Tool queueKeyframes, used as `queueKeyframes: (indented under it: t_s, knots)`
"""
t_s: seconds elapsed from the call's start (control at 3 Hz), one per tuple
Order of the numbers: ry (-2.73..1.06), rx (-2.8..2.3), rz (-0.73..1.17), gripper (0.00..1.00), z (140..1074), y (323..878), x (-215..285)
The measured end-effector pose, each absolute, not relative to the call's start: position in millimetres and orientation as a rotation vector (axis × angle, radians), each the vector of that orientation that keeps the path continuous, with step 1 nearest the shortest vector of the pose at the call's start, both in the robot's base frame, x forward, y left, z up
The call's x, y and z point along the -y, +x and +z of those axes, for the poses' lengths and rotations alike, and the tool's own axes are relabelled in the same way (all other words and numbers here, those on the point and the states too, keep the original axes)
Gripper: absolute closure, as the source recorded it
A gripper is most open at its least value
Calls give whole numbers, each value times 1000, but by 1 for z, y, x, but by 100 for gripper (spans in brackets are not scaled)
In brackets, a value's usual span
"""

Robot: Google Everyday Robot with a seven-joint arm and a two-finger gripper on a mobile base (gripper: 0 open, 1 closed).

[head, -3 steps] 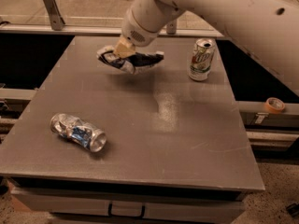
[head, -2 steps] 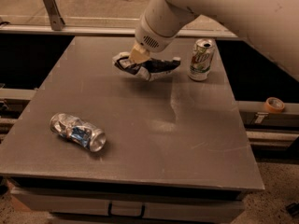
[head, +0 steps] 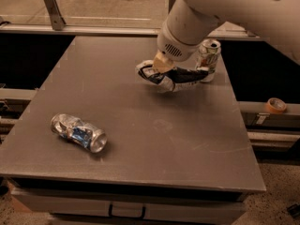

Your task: Move blue chip bag near 7up can

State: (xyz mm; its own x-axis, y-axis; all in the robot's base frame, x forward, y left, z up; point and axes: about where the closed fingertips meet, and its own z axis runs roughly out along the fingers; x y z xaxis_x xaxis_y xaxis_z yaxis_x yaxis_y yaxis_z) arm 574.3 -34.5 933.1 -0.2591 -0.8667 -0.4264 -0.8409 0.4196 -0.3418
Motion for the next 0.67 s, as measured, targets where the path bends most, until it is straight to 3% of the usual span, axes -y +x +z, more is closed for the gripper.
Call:
queueKeyframes:
  t_s: [0.67]
  knots:
    - [-1366,-2221,-123,100,928,549,71]
